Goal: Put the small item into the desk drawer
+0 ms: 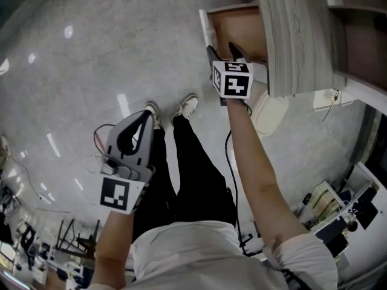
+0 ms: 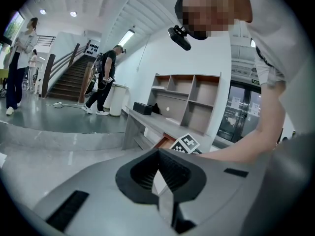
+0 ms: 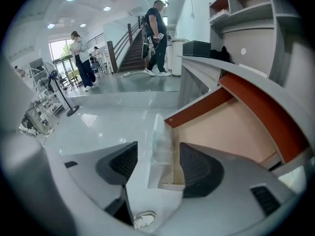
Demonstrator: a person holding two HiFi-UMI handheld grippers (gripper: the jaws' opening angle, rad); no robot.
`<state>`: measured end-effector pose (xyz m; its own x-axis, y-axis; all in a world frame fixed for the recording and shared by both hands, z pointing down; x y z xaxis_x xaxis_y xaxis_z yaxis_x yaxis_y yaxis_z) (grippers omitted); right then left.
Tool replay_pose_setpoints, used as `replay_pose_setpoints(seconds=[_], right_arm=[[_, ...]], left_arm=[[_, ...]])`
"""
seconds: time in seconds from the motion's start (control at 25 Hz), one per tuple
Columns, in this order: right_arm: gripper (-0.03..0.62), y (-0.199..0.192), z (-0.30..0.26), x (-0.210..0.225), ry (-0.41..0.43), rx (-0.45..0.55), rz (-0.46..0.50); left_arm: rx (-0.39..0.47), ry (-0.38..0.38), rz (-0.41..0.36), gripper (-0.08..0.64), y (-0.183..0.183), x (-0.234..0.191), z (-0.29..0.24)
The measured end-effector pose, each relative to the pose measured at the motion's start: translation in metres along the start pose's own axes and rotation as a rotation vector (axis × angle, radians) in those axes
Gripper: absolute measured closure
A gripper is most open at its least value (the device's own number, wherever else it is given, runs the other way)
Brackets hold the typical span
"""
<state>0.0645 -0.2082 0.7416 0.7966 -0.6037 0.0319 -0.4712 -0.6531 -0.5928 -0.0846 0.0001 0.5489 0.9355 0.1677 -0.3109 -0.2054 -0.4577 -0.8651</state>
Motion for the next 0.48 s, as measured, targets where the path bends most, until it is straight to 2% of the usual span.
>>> replay_pose_setpoints(seconds=[0.28, 0.48], right_arm=[[0.311, 0.009, 0.039, -0.003, 0.005, 0.035, -0.005], [0.313, 0.030, 0.077, -0.008, -0.004, 0.104, 0.017]], left_arm=[[0.024, -0.032, -0.042, 0.541, 0.021, 0.015, 0.005], [0.066, -0.078, -0.092, 0.541, 0.047, 0.028, 0.002]])
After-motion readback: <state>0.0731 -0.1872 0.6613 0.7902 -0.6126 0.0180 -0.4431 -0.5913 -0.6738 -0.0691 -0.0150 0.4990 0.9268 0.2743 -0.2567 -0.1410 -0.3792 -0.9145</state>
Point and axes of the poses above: the fingertips, and each gripper's own axes: z backward along the fingers, x to its right, y out of its top, the point moved 3 cm from there along z, backward along the fingers
